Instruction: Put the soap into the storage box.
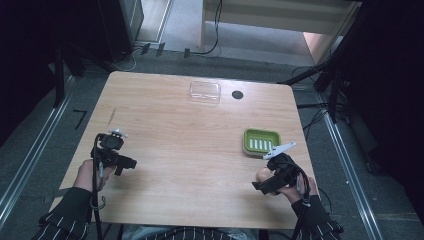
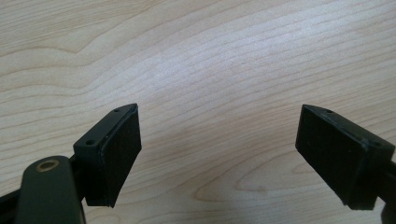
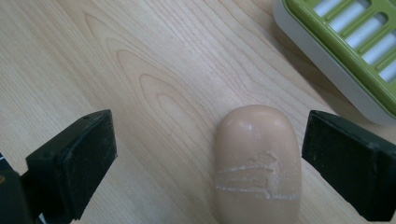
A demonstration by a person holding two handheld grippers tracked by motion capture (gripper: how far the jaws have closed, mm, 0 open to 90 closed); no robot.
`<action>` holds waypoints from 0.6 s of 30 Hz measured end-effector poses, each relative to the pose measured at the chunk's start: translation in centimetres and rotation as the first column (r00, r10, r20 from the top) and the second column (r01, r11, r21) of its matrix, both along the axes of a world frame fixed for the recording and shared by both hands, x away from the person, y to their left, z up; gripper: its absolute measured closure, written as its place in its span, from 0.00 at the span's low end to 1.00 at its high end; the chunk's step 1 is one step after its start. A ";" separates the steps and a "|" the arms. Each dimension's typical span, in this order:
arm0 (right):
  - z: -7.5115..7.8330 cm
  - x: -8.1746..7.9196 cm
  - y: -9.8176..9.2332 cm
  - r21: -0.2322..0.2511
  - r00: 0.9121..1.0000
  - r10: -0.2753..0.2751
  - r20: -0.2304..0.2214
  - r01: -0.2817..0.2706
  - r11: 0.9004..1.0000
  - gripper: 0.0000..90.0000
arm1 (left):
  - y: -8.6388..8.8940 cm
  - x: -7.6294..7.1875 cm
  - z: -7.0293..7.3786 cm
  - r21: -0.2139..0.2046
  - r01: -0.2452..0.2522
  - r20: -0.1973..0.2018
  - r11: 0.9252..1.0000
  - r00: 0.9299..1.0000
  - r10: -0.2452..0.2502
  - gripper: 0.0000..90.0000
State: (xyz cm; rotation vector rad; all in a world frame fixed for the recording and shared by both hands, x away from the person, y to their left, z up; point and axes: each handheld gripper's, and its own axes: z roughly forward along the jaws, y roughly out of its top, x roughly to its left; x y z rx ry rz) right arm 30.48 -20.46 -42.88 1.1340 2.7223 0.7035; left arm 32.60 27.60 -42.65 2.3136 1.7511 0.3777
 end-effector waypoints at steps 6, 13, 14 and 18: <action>-0.1 0.0 -0.2 -0.011 1.000 -0.014 -0.009 0.014 1.000 0.04 | -0.1 0.1 0.0 0.000 0.005 -0.002 1.000 1.000 -0.005 0.16; -0.1 0.2 -0.5 -0.030 0.999 -0.037 -0.022 0.036 0.999 0.05 | -0.2 0.0 -0.1 0.001 0.014 -0.005 1.000 1.000 -0.014 0.16; -0.1 0.3 -0.5 -0.033 0.999 -0.035 -0.021 0.034 0.999 0.05 | -0.1 0.0 -0.1 -0.001 0.012 -0.003 1.000 1.000 -0.012 0.16; -0.3 0.3 -0.5 -0.046 0.999 -0.035 -0.035 0.033 0.998 0.05 | -0.2 0.0 0.0 0.001 0.014 -0.001 1.000 1.000 -0.014 0.16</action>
